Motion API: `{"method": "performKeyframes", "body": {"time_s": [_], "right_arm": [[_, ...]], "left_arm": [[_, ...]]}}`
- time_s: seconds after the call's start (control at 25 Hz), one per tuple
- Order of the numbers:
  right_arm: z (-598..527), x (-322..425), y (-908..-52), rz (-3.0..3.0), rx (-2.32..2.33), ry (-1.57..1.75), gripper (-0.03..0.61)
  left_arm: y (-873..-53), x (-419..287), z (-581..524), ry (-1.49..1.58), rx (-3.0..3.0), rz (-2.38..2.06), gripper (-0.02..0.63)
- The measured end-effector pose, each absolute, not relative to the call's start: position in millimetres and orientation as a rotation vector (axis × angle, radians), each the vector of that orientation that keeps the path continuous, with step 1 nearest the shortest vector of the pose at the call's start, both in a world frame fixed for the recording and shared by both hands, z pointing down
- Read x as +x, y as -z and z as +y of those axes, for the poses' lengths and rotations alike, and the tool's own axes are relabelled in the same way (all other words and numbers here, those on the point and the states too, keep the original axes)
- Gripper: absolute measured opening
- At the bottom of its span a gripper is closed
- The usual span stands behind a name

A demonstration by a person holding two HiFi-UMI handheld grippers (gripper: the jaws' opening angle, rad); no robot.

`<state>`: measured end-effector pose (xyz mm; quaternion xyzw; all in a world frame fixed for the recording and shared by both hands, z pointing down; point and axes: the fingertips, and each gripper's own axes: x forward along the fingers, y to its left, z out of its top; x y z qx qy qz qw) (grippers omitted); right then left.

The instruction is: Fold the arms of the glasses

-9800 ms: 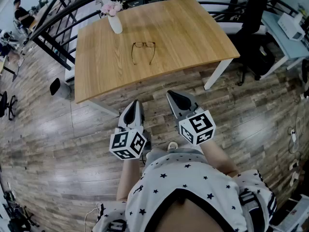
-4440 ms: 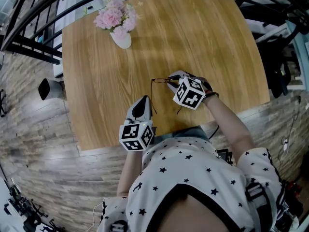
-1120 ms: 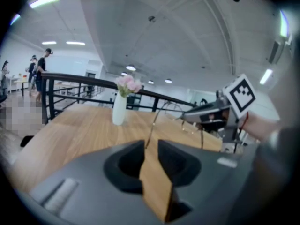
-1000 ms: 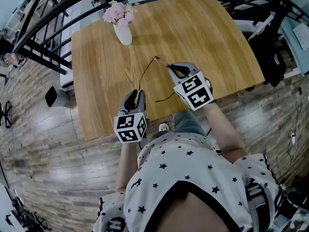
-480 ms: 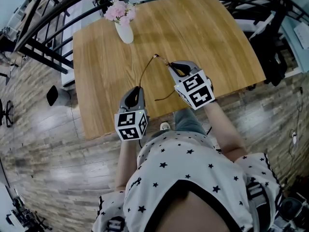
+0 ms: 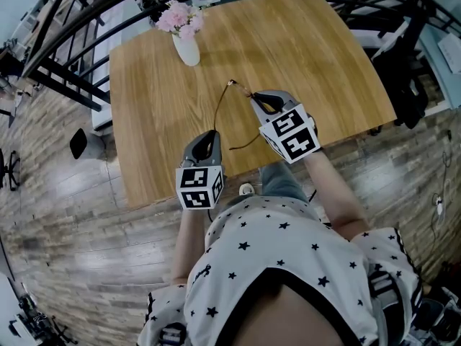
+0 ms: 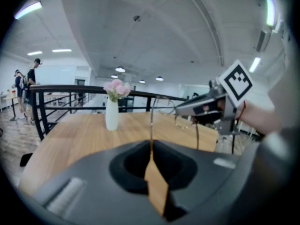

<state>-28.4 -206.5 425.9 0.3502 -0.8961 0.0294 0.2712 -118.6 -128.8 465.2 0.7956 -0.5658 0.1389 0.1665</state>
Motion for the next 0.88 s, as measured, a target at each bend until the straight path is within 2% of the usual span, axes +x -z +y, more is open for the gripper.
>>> {"method": "performKeyframes", "body": {"time_s": [0.88], "right_arm": [[-202,-46,-426,-2.434,0.892,-0.074,0.021]], "left_arm": [[-479,-67,-128,-0.557,2.45,-1.292,0.021]]}}
